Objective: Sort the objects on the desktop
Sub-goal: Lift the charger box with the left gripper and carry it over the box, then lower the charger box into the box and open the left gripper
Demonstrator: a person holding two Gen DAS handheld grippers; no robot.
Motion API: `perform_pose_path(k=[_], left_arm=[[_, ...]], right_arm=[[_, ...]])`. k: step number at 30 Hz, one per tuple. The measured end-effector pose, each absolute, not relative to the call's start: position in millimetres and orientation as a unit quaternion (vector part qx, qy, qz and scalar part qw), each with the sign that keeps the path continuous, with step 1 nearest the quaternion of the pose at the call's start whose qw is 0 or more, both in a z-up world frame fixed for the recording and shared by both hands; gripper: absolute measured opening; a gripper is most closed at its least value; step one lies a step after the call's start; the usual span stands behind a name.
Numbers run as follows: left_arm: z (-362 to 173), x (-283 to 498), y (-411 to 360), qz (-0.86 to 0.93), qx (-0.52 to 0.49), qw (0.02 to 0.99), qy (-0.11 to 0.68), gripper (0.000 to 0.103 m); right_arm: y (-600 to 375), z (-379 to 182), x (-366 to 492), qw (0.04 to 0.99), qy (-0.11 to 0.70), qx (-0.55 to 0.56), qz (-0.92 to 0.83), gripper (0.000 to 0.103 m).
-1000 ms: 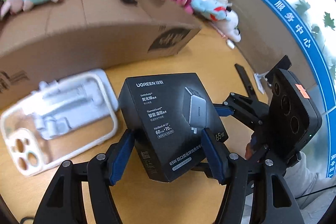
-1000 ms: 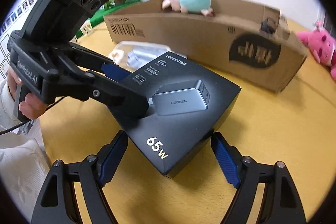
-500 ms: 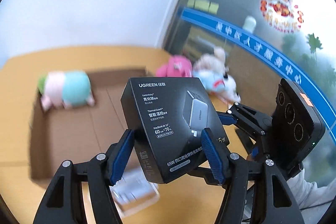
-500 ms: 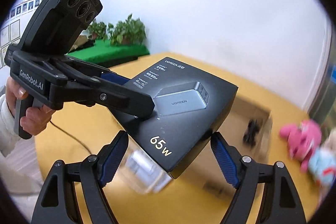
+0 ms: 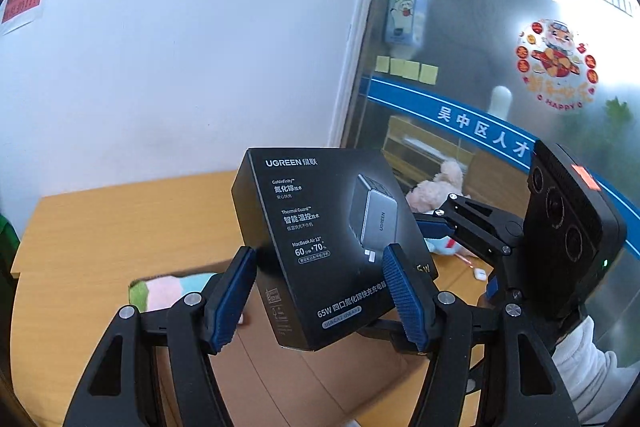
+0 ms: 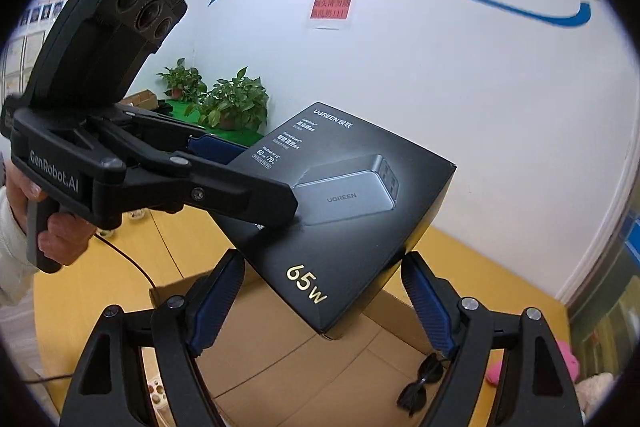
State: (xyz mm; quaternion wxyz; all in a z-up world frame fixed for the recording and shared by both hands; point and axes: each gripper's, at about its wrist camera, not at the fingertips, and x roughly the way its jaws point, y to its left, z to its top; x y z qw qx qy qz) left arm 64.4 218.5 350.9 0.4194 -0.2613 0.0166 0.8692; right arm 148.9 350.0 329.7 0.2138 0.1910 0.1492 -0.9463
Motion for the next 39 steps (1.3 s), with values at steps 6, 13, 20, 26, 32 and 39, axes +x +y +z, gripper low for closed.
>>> perform_pose_path(k=[6,13,20,26,32,39], left_arm=[[324.4,11.8,242.3,0.861,-0.305,0.407,0.012,0.063],[246.0,-54.4,287.6,0.828,-0.397,0.397,-0.003,0.063],[150.6,-97.7,336.4,0.785,-0.489,0.38,-0.011,0.063],[105.1,-117.1,368.5,0.762,-0.529,0.373,-0.014,0.063],[79.9,-125.9,410.5,0.747,-0.554,0.367,0.012,0.056],[66.6,-119.4,416.6,0.731,-0.574,0.37,0.014,0.055]], right_arm=[[365.6,306.0,83.6,0.233,0.138,0.239,-0.933,0.081],[391.4,236.6,18.1,0.244,0.098,0.316,-0.912,0.081],[421.7,147.4,-29.3,0.248,0.04,0.406,-0.879,0.081],[446.3,111.8,-57.8,0.238,0.029,0.463,-0.853,0.081],[461.1,78.7,-72.6,0.185,0.019,0.525,-0.83,0.081],[458.8,69.0,-64.0,0.148,0.018,0.548,-0.823,0.081]])
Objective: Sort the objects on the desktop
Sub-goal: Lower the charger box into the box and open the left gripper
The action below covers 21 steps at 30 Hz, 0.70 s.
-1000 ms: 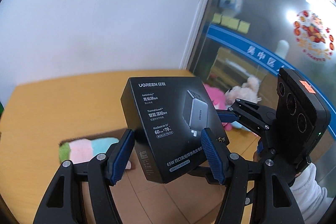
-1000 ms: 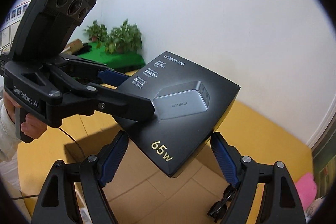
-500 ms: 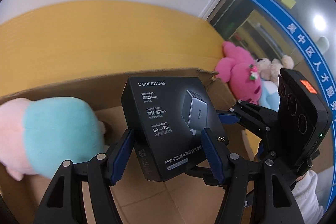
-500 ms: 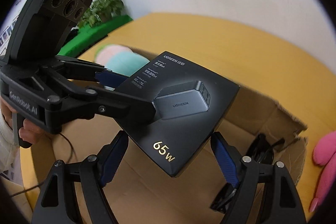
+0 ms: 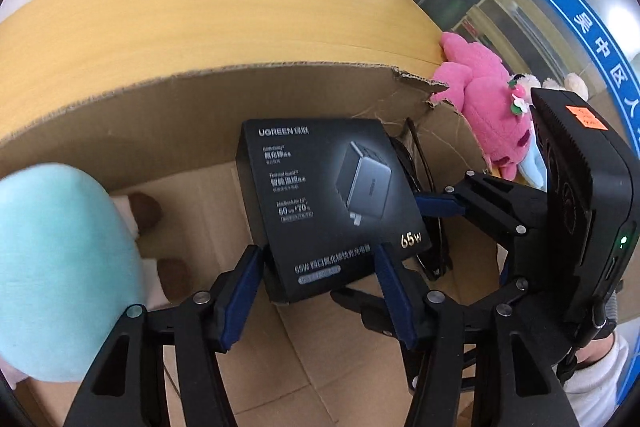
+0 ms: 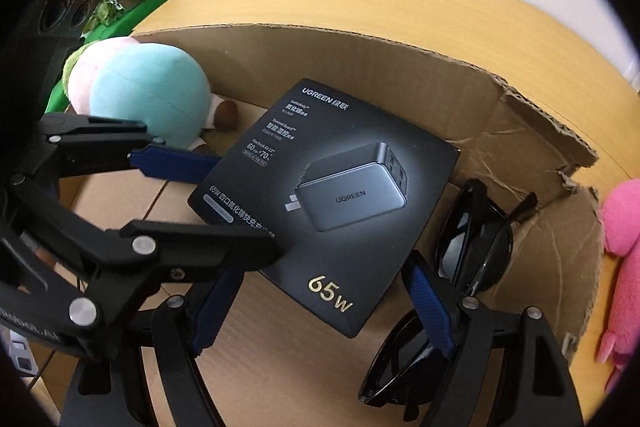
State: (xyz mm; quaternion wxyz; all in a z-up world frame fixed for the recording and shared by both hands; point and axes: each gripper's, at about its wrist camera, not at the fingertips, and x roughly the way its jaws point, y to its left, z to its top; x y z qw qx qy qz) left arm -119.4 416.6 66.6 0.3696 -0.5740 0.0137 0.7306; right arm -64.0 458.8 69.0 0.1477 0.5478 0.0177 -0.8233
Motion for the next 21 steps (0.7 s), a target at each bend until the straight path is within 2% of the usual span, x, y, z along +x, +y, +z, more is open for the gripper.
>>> perform_pose_path(k=[3,12,14,17,19,21], left_arm=[[75.5,-117.0,408.3,0.73,-0.571,0.375,-0.002,0.055],[172.5,-63.6,329.1,0.824,-0.439,0.356,0.015,0.056],[195.9,-42.6,296.4,0.847,-0.412,0.336,0.011,0.06],[229.1,-9.5,252.3,0.882,-0.364,0.298,0.007,0.071],[246.8,14.1,226.6,0.899,-0.332,0.286,0.012,0.085],[260.9,41.6,205.4,0.914,-0.304,0.266,0.028,0.094]], right_arm=[[459.3,78.4,-56.2,0.139,0.003,0.543,-0.828,0.081],[463.7,141.1,2.0,0.095,0.0,0.454,-0.886,0.081],[460.2,146.2,9.3,0.079,-0.003,0.424,-0.902,0.082],[445.1,163.1,27.0,0.054,0.016,0.379,-0.924,0.082],[447.1,169.1,57.0,0.05,0.018,0.363,-0.93,0.082],[443.6,178.3,85.4,0.052,0.011,0.354,-0.934,0.082]])
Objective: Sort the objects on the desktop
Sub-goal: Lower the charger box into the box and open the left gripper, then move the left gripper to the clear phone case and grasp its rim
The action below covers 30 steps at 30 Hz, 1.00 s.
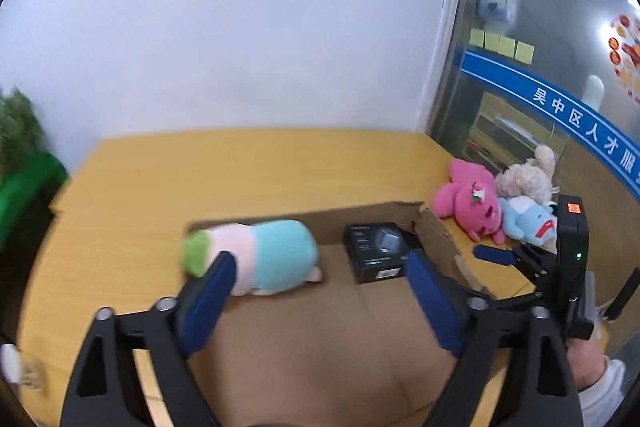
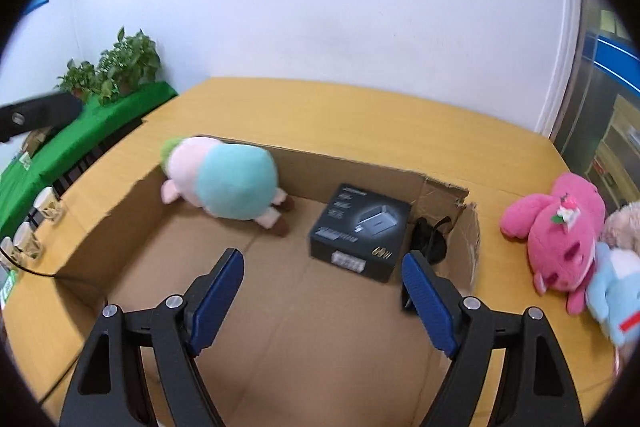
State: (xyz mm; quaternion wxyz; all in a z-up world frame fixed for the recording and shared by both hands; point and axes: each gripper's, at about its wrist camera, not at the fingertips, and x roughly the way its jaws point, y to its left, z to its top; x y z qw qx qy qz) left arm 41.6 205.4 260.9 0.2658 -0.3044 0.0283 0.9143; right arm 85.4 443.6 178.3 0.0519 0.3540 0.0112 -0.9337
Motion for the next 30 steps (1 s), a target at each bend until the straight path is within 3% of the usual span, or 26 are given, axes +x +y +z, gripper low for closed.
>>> perform_pose_path(k=[6,14,16,17,19,20,22,23,24,26,30], left_arm=[[274.4,98.7,161.4,0.934,-0.266,0.231,0.057,0.1],[259.9,145.5,146.3,0.935,-0.262,0.228,0.064,0.1],[250.9,151.1,146.8,0.933,-0.271,0.23,0.064,0.1],[247.8,154.3,146.2,0.931,-0.272,0.233,0.064,0.1],[238.0,161.3,145.2,0.928,-0.273,0.247,0.064,0.092],[233.6,164.5,145.1,0.924,-0.278,0.255,0.064,0.085],[221.6,165.4,144.8,0.911,-0.302,0.273,0.058,0.051],[211.8,164.4,143.0,0.902,-0.323,0.282,0.049,0.048],[204.2,163.2,141.0,0.897,-0.336,0.286,0.042,0.048],[184.4,162.7,134.0,0.889,-0.36,0.283,0.03,0.051],[144.0,159.4,124.1,0.864,-0.416,0.284,0.011,0.069]], right_arm=[[406.5,183.6,128.3,0.056,0.0,0.337,-0.94,0.082],[400.4,187.4,175.2,0.05,-0.029,0.315,-0.947,0.081],[396.8,188.7,183.2,0.048,-0.027,0.31,-0.949,0.068],[395.7,188.8,187.0,0.047,-0.026,0.31,-0.949,0.05],[393.3,187.2,193.0,0.055,-0.031,0.312,-0.948,0.045],[393.2,186.0,196.8,0.064,-0.038,0.312,-0.947,0.045],[393.4,183.6,204.2,0.086,-0.05,0.315,-0.944,0.05],[392.6,180.9,208.0,0.093,-0.051,0.32,-0.941,0.064],[390.2,176.5,212.7,0.099,-0.048,0.327,-0.938,0.081],[383.1,162.2,223.9,0.118,-0.037,0.344,-0.931,0.082],[370.1,119.1,233.4,0.159,-0.036,0.402,-0.901,0.082]])
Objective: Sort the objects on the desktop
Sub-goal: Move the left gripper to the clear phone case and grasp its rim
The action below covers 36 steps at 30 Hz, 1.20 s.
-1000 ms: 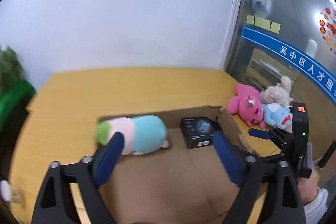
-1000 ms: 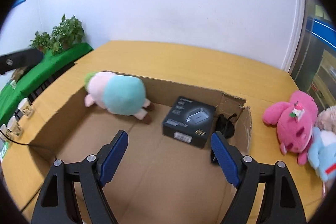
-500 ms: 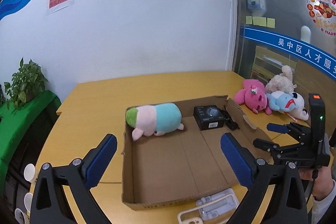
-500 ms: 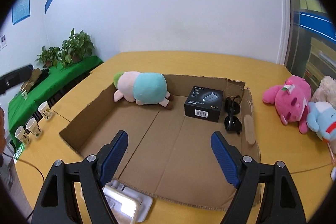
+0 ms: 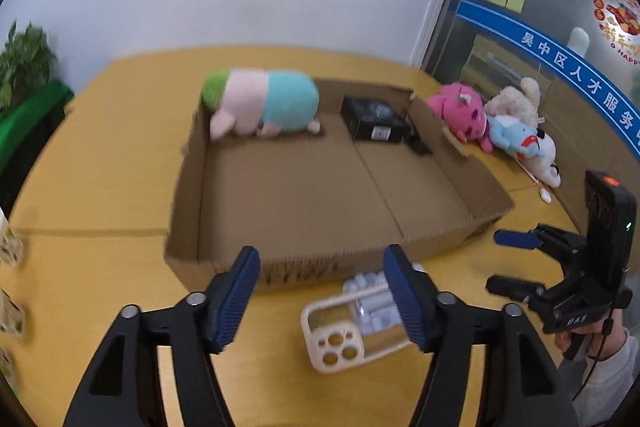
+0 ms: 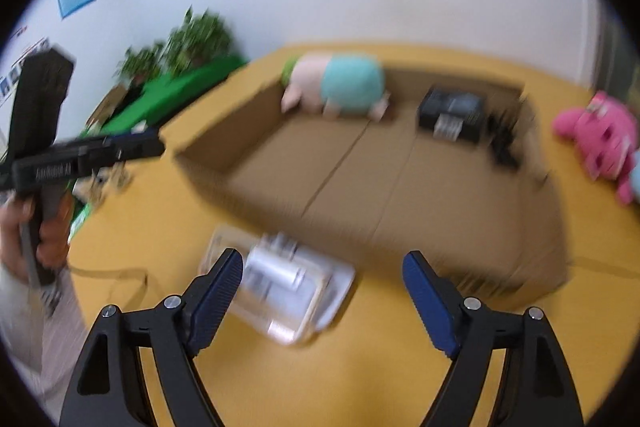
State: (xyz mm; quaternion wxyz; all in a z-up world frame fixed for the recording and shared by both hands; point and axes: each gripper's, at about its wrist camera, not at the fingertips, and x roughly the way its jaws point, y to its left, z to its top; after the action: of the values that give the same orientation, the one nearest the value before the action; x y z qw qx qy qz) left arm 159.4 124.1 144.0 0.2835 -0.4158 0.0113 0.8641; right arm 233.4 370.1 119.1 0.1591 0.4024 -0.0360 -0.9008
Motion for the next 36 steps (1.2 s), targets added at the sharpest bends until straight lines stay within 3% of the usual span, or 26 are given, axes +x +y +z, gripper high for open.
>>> perform_pose_path(k=[6,14,17,20,36], left_arm=[[86.2,153.3,121.9,0.818,-0.495,0.292,-0.014,0.071],[38.6,139.4,131.8,0.776,-0.547,0.309,-0.058,0.069],[32.6,136.8,135.2,0.772,-0.551,0.312,-0.06,0.065],[28.2,136.5,139.8,0.761,-0.559,0.324,-0.062,0.053],[69.2,177.6,133.4,0.777,-0.498,0.383,-0.051,0.056]], right_arm=[[361.6,72.8,234.6,0.194,-0.098,0.449,-0.867,0.08],[349.8,69.5,218.9,0.224,-0.087,0.454,-0.858,0.074],[347.1,62.4,211.3,0.234,-0.098,0.459,-0.852,0.069],[348.2,55.1,206.5,0.231,-0.105,0.464,-0.849,0.065],[368.1,79.5,250.9,0.264,-0.135,0.428,-0.854,0.064]])
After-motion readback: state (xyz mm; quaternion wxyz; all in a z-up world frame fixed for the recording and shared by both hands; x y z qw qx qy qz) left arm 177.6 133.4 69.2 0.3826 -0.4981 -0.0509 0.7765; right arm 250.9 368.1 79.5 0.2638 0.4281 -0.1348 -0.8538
